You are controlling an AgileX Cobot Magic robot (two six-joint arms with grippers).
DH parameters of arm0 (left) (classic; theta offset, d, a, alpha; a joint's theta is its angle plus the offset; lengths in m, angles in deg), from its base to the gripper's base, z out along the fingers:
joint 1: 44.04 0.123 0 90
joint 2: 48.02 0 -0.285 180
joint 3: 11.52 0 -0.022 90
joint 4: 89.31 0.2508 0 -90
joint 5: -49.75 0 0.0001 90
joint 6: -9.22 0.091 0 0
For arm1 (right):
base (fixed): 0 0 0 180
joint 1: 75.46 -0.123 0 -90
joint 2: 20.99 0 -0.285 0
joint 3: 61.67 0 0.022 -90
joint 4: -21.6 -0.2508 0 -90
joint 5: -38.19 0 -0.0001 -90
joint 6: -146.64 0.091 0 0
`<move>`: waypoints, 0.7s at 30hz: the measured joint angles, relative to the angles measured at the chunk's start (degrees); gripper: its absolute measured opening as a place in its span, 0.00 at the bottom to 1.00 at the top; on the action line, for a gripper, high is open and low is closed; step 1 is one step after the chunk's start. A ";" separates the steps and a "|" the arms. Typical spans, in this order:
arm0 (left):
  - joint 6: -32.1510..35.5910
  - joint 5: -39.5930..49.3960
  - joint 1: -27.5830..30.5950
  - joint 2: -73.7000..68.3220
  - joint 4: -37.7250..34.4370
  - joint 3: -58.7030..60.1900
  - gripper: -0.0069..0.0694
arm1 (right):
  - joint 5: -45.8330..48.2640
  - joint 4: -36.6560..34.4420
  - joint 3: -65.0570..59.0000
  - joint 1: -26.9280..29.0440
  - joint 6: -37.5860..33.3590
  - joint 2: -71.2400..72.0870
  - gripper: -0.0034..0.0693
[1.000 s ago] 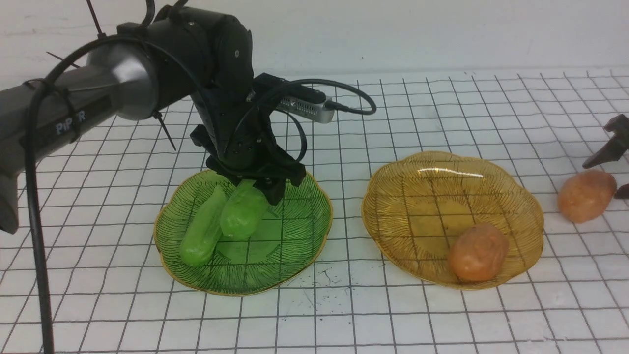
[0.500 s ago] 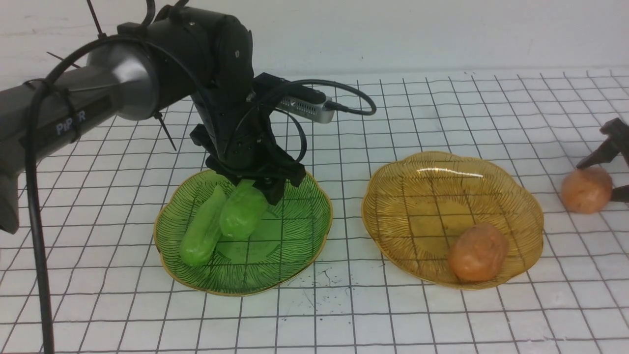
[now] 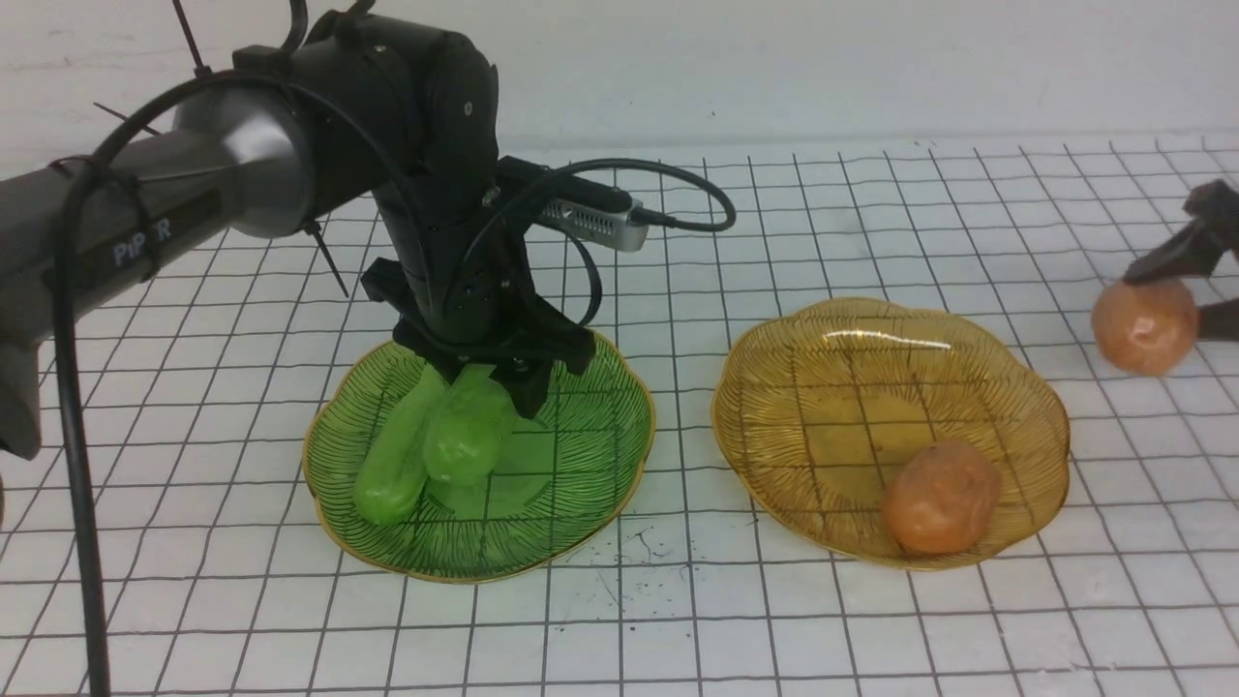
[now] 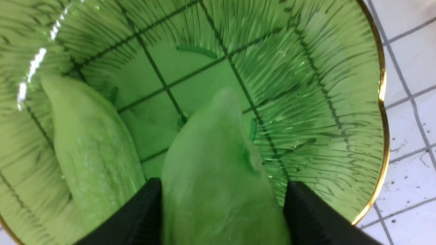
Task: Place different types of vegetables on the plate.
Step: 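Put the green cucumber next to the left plate into that plate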
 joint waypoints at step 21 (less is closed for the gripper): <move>-3.48 -1.39 0.00 -6.52 1.70 -3.24 0.98 | -4.54 10.60 1.08 -22.29 -1.78 3.89 0.68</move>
